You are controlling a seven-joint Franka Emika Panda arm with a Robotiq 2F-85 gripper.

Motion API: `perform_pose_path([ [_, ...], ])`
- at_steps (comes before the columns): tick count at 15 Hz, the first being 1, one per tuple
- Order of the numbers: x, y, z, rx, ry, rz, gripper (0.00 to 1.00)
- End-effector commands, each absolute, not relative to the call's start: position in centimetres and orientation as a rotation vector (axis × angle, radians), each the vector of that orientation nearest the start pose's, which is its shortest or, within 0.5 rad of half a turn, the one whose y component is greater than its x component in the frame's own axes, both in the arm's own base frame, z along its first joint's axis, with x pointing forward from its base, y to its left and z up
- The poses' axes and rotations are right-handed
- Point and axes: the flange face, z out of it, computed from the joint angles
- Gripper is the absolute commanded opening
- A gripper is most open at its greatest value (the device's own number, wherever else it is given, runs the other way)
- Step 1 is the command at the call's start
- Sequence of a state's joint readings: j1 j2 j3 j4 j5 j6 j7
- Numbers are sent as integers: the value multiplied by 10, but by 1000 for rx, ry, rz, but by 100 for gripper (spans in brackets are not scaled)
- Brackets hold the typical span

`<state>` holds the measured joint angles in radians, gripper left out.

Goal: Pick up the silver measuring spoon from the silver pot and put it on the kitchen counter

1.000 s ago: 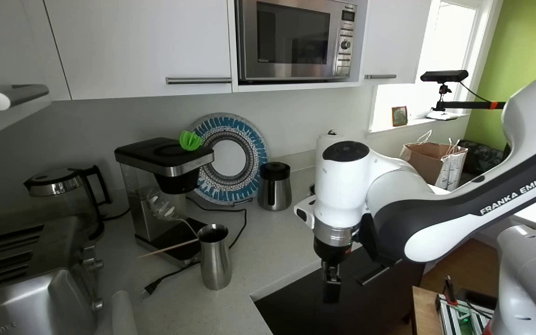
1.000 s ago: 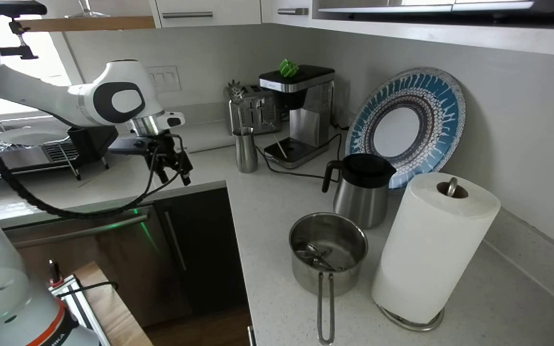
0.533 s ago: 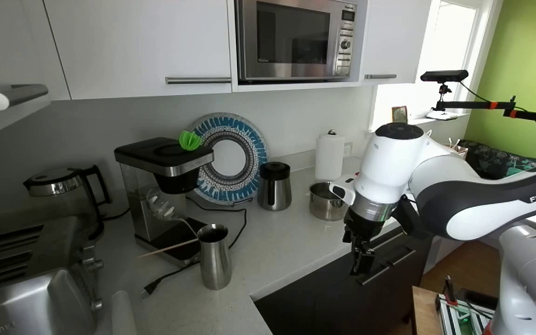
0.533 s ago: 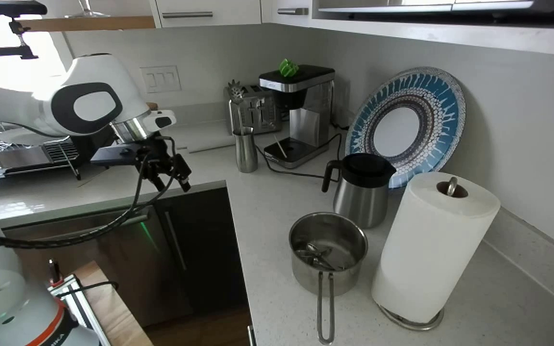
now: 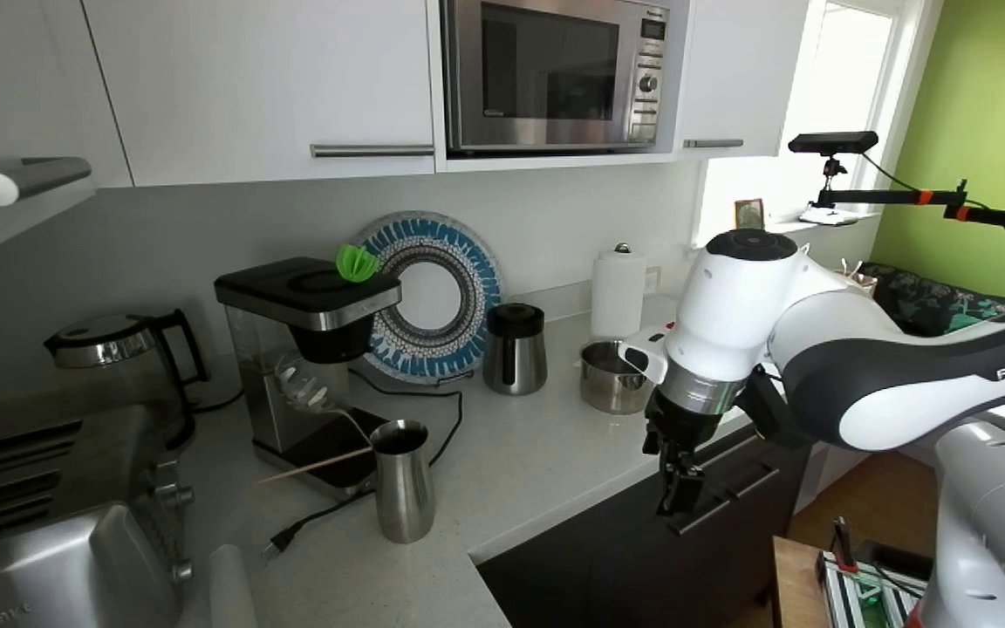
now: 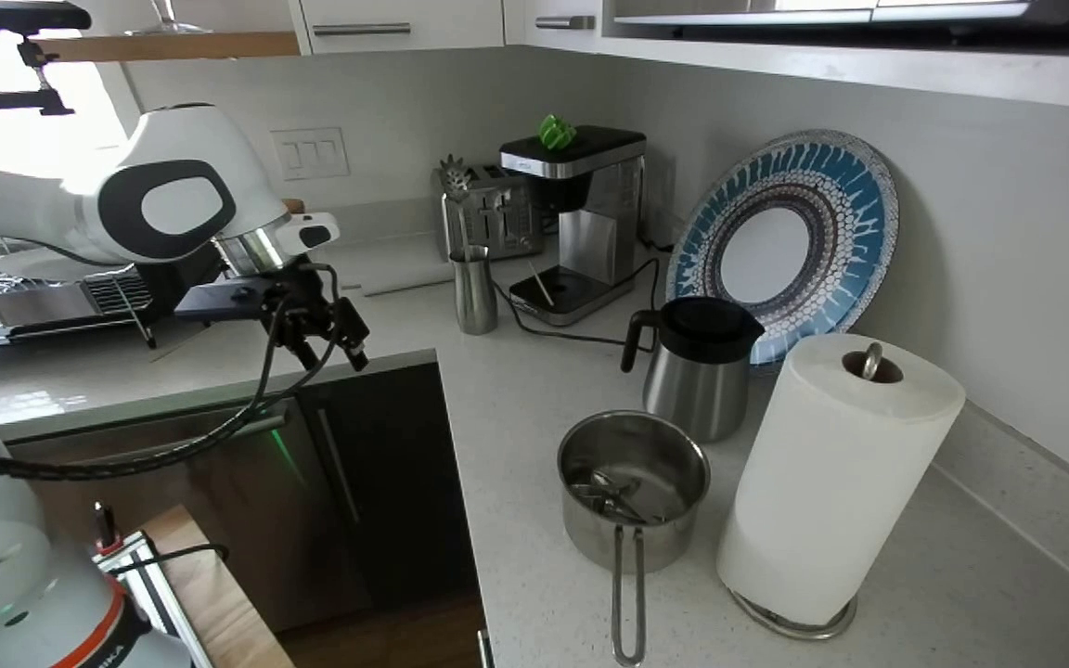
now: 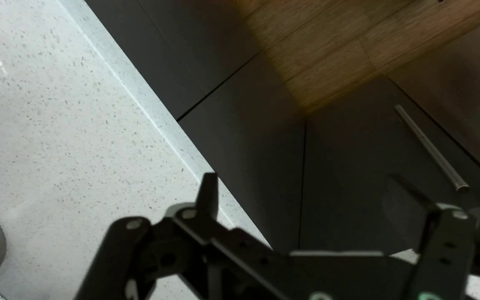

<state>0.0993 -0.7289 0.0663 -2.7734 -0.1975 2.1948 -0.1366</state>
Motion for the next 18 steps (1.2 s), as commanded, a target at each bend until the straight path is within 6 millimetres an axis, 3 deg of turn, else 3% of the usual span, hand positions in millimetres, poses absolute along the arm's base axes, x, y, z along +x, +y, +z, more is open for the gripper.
perform_pose_path([
  [1,328,22,445,-3283,-600,-283,100],
  [4,323,-28,474,-3231,-588,-391,100],
  [5,319,-43,478,-3216,-576,-410,100],
  [6,300,-58,462,-3202,-574,-441,100],
  [8,299,-98,485,-3187,-492,-429,100],
  [9,296,-102,484,-3193,-451,-417,100],
  [10,308,-89,481,-3184,-478,-435,100],
  [12,300,-103,486,-3181,-438,-447,100],
  [18,299,-102,486,-3182,-440,-448,100],
])
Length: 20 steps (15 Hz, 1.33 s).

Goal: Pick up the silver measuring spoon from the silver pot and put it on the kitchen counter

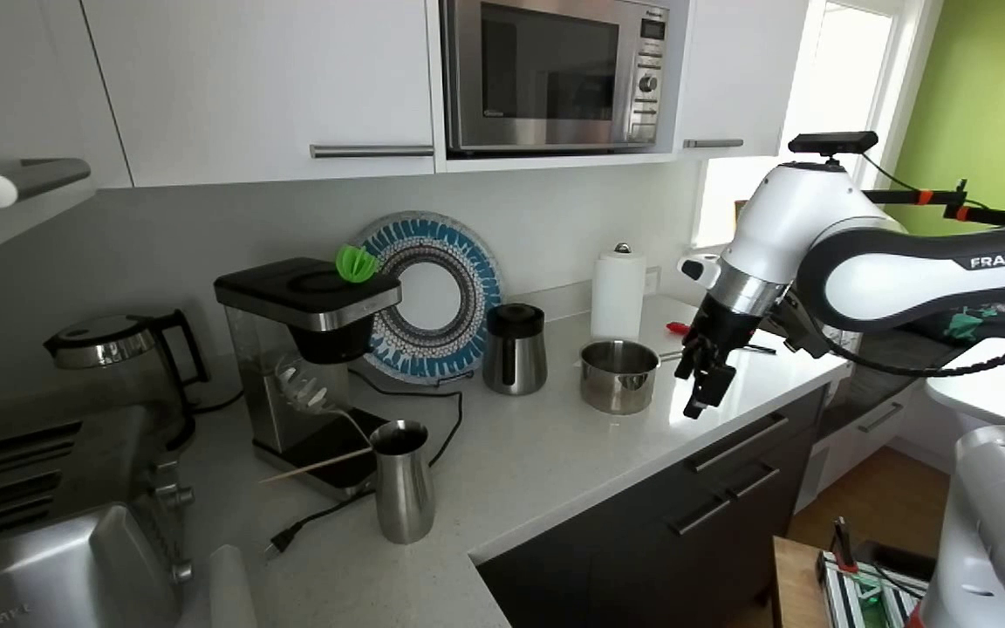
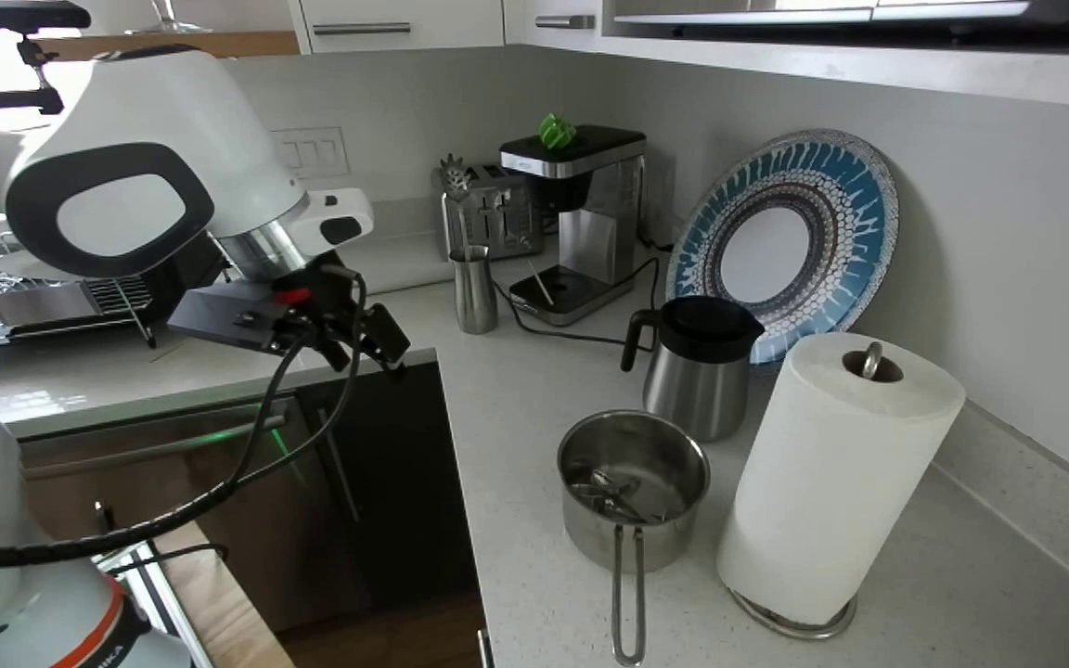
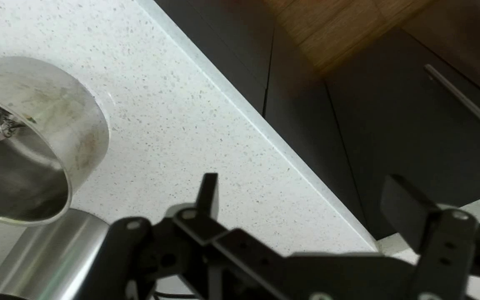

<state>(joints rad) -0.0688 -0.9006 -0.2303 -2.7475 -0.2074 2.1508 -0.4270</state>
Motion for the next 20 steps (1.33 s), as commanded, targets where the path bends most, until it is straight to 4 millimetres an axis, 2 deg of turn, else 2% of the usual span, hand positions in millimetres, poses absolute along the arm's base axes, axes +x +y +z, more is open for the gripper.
perform_pose_path([
  [1,299,-102,486,-3182,-440,-448,100],
  [5,299,-102,486,-3182,-441,-448,100],
  [6,301,-97,488,-3178,-414,-472,100],
  [8,302,-107,491,-3236,-313,-507,100],
  [13,292,-174,483,-3337,-69,-563,100],
  [16,293,-220,476,-3341,164,-602,100],
  [17,294,-227,477,-3340,179,-634,100],
  [18,285,-208,482,-3322,95,-640,100],
  [20,288,-222,479,-3326,144,-644,100],
])
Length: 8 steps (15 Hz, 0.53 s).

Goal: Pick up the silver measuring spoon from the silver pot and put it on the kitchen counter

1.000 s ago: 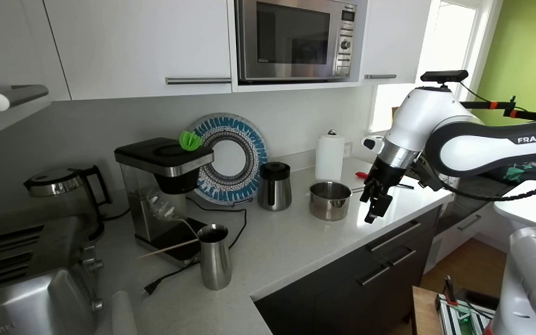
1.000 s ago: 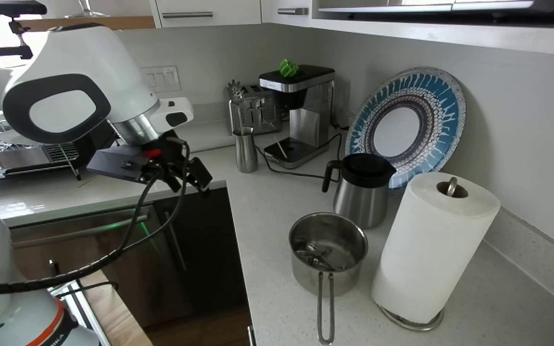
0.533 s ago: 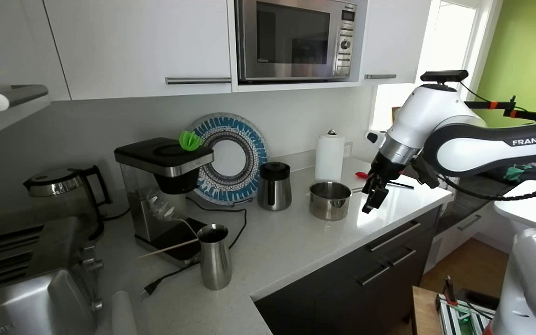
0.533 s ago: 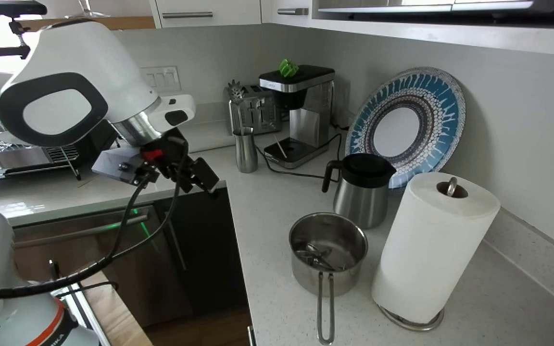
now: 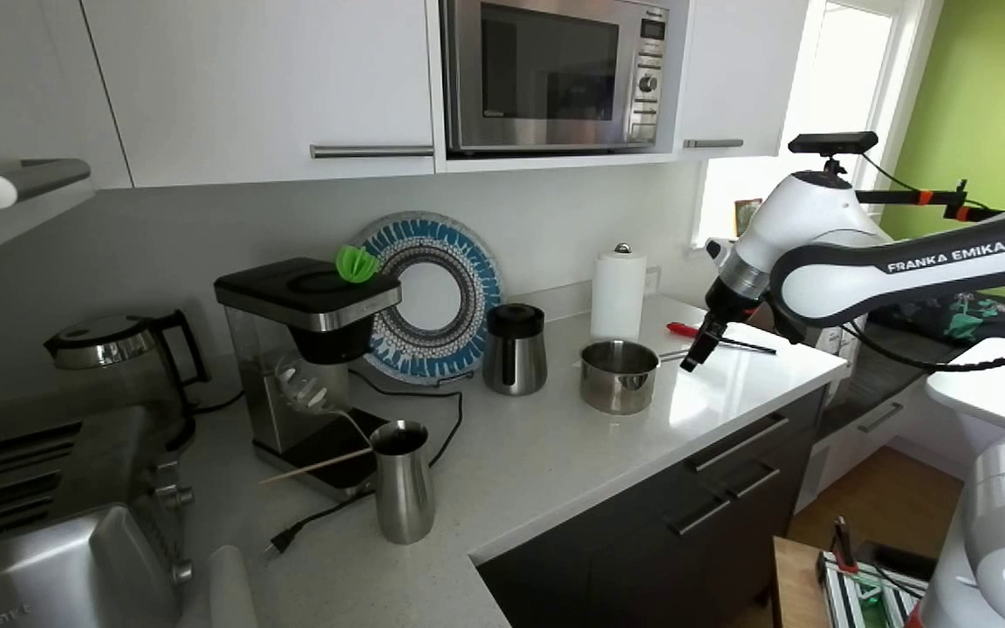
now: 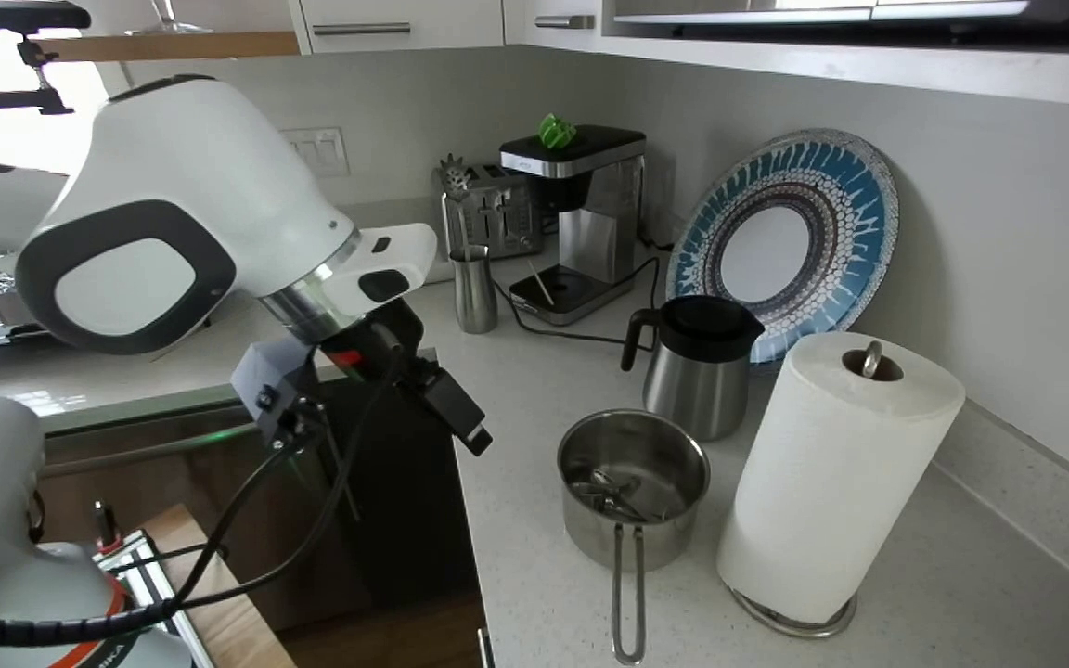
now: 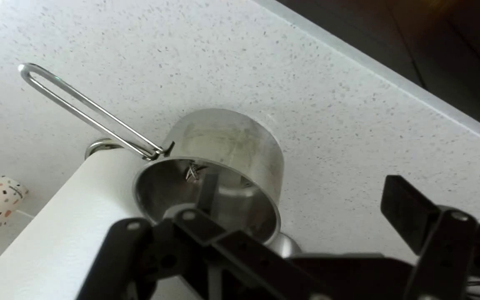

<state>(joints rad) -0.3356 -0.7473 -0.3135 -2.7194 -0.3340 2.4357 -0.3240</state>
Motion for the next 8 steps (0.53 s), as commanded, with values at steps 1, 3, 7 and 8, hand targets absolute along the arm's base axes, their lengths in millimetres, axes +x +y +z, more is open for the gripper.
perform_pose_path([
  [1,290,-224,478,-3326,153,-638,100],
  [3,293,-225,478,-3328,160,-632,100],
  [7,293,-226,479,-3328,162,-636,100],
  [8,300,-224,481,-3334,204,-642,100],
])
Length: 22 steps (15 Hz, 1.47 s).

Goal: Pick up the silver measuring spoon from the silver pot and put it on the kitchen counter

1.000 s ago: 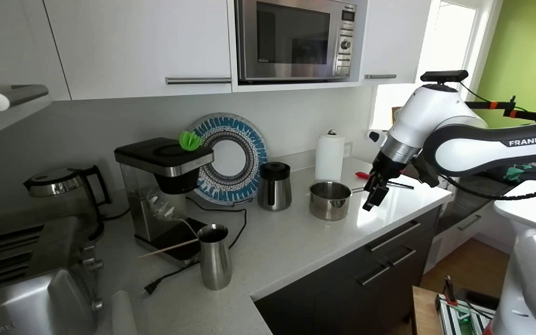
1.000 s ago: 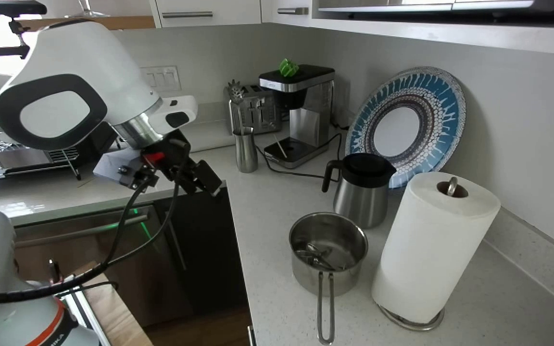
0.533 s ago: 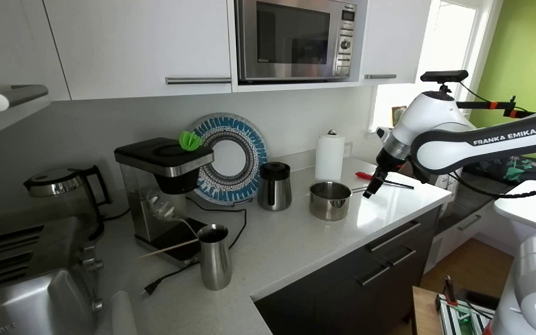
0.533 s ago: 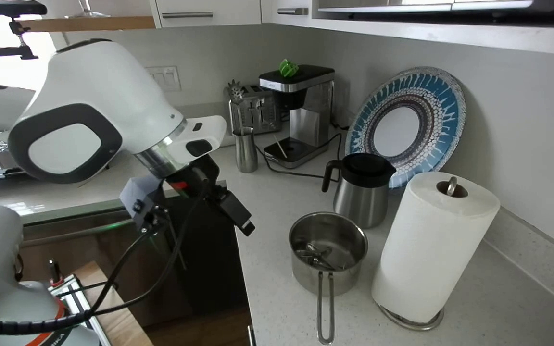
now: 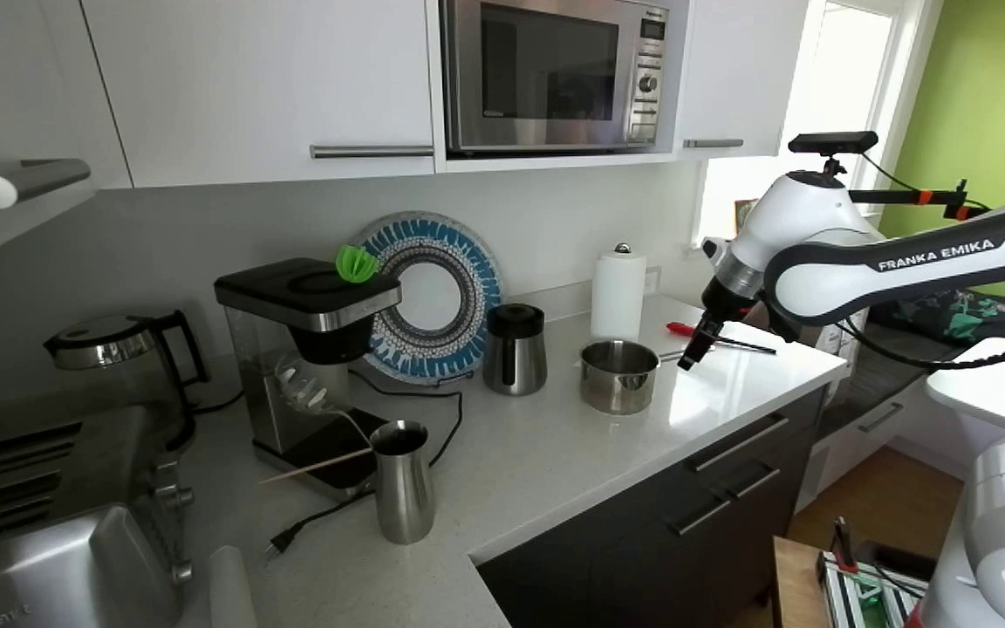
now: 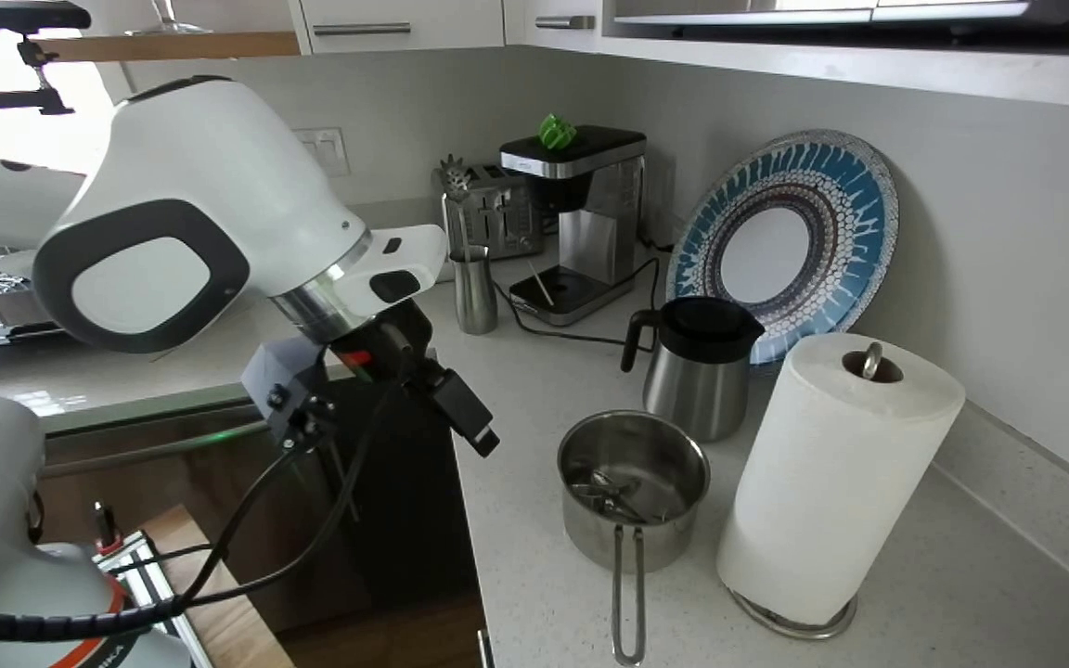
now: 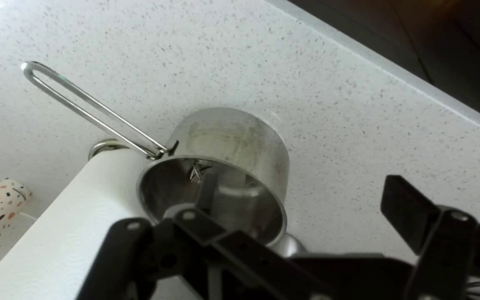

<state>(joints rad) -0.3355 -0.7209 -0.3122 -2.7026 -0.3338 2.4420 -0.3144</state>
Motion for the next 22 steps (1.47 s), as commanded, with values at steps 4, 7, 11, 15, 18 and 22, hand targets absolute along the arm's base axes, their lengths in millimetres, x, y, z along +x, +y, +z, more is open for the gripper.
perform_pose_path([
  [4,348,-234,508,-3293,349,-698,100],
  [7,383,-249,515,-3284,306,-608,100],
  [11,407,-283,489,-3241,-38,-490,100],
  [15,410,-340,450,-3233,22,-356,100],
  [18,404,-336,451,-3244,13,-379,100],
  [22,422,-355,442,-3271,17,-384,100],
])
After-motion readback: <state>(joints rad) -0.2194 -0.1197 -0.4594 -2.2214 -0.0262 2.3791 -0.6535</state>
